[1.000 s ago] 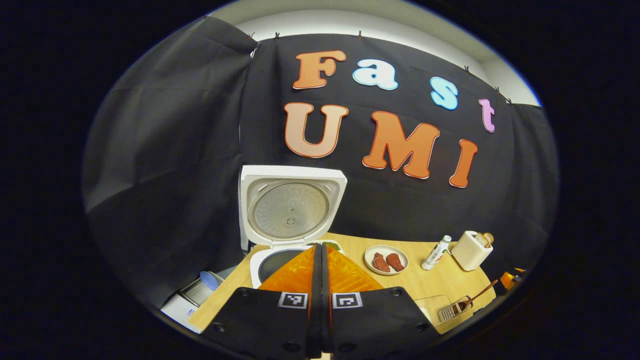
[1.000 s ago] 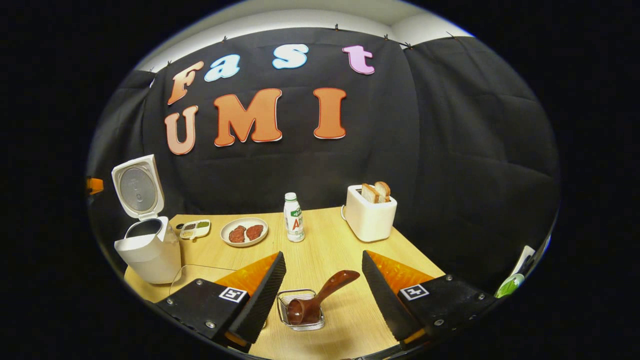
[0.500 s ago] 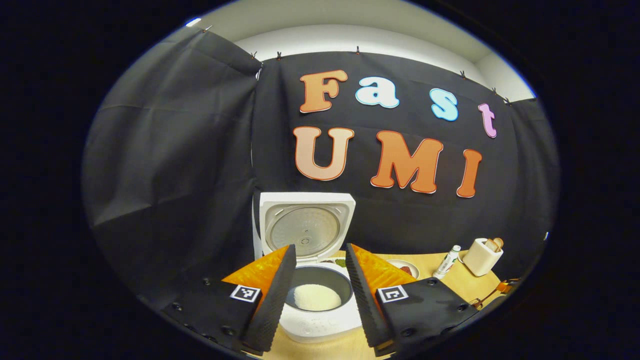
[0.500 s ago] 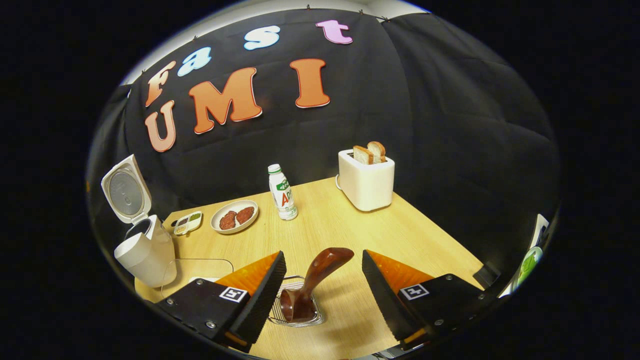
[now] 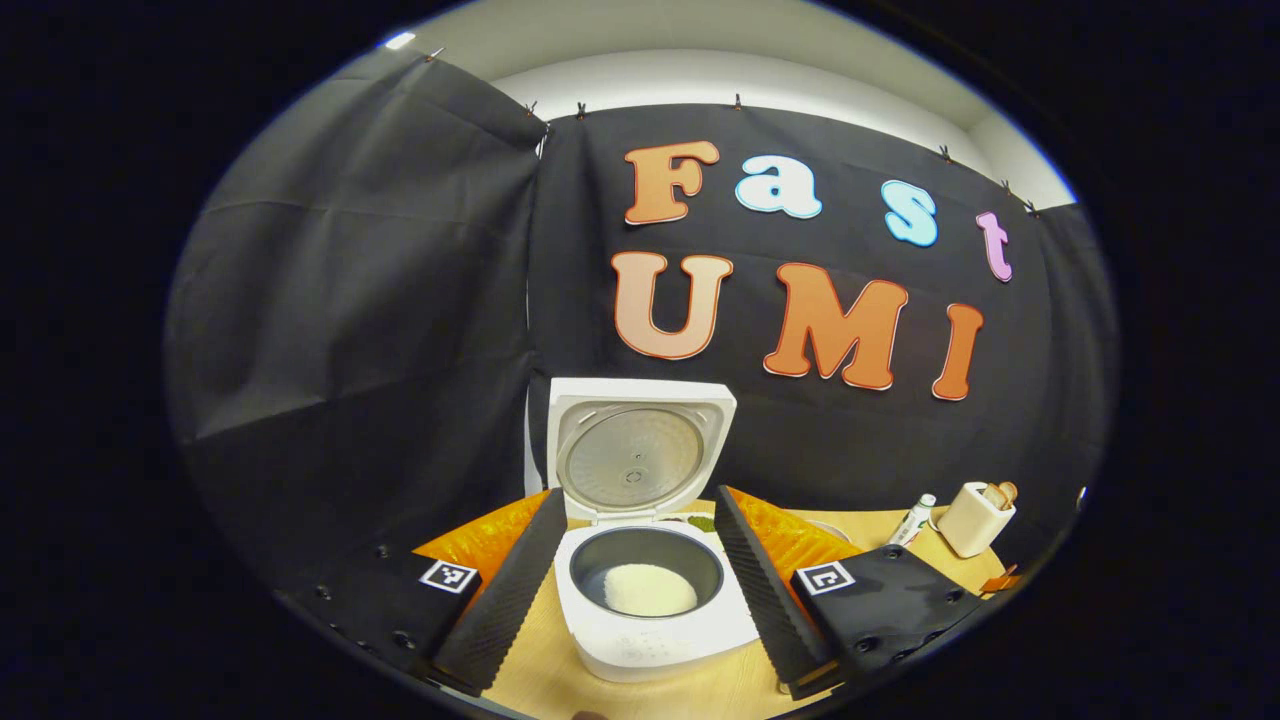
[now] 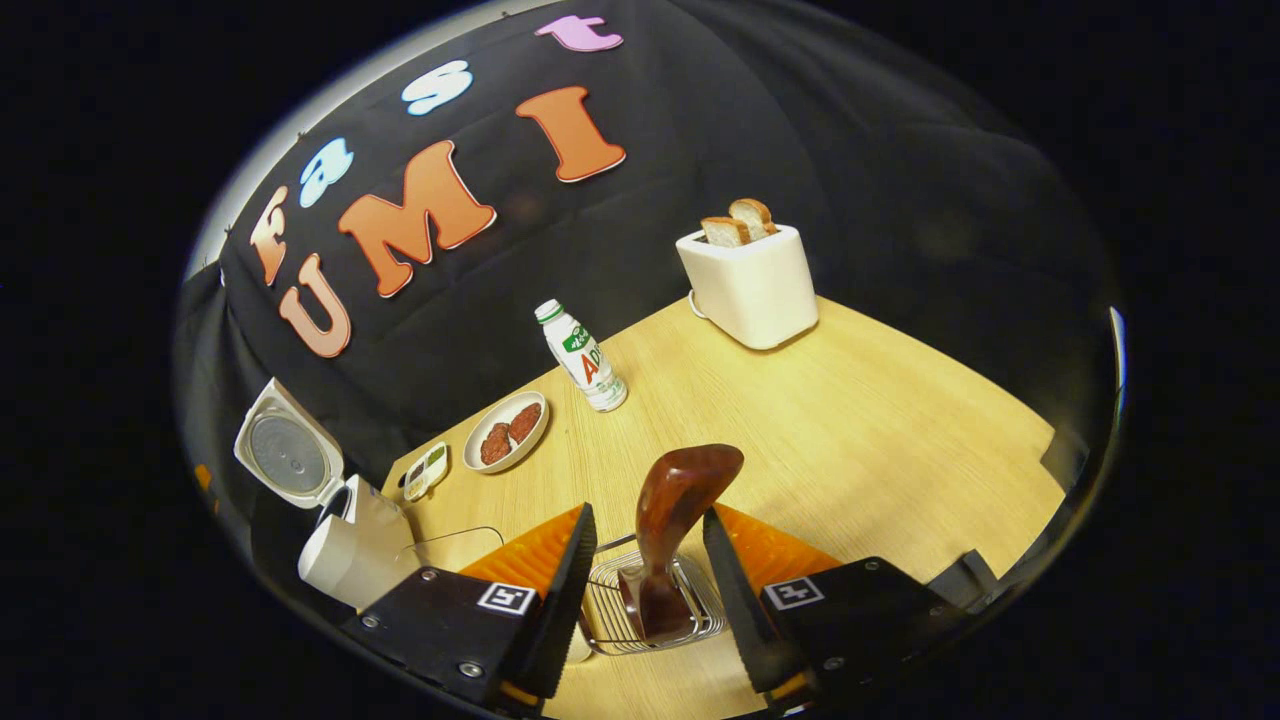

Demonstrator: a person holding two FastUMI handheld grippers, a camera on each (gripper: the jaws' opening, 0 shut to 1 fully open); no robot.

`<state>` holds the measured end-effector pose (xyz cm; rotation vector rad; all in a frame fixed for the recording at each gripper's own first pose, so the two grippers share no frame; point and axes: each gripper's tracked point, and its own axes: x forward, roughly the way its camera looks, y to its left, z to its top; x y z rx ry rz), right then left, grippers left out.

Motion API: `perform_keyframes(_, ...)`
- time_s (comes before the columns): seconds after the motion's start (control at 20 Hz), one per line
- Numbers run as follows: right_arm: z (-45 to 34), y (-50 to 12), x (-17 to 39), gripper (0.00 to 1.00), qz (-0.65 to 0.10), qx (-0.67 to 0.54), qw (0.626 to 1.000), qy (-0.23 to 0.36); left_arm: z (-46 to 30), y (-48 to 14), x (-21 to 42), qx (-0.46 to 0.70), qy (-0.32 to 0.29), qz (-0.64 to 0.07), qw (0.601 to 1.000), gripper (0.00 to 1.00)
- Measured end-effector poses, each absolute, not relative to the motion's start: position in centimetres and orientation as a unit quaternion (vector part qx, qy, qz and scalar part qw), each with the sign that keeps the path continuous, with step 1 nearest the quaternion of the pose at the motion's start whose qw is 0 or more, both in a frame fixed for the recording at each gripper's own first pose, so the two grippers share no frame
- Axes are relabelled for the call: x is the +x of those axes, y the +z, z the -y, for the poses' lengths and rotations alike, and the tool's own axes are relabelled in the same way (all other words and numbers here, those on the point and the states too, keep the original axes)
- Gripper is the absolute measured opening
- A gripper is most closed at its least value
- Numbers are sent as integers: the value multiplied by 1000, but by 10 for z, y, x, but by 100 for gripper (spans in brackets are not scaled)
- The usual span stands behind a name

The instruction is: Close the left gripper, press the button to open the rice cooker; take a wooden spoon from the chopstick holder with the right hand, scoop a spoonful of rice and pour it into the rice cooker, then put the wooden spoon back into the chopstick holder.

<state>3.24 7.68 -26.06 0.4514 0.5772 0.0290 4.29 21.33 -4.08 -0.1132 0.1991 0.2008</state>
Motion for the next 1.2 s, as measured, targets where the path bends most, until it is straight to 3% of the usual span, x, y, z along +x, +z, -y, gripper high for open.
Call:
perform_keyframes(0.3,-76,-259,41,27,-282,254,925,3,-223,-43,38,-47,106,-106,988,100)
perform_keyframes(0.55,-73,-259,38,11,-283,258,923,-27,-228,-42,39,-45,100,-104,988,100)
perform_keyframes(0.7,-76,-245,33,5,-278,246,927,-41,-231,-38,40,-43,94,-101,990,100)
perform_keyframes(0.9,-77,-199,25,4,-247,213,943,-66,-231,-36,41,-55,78,-97,991,100)
perform_keyframes(1.2,-113,-127,8,4,-204,168,964,-39,-242,-44,46,-60,65,-98,991,100)
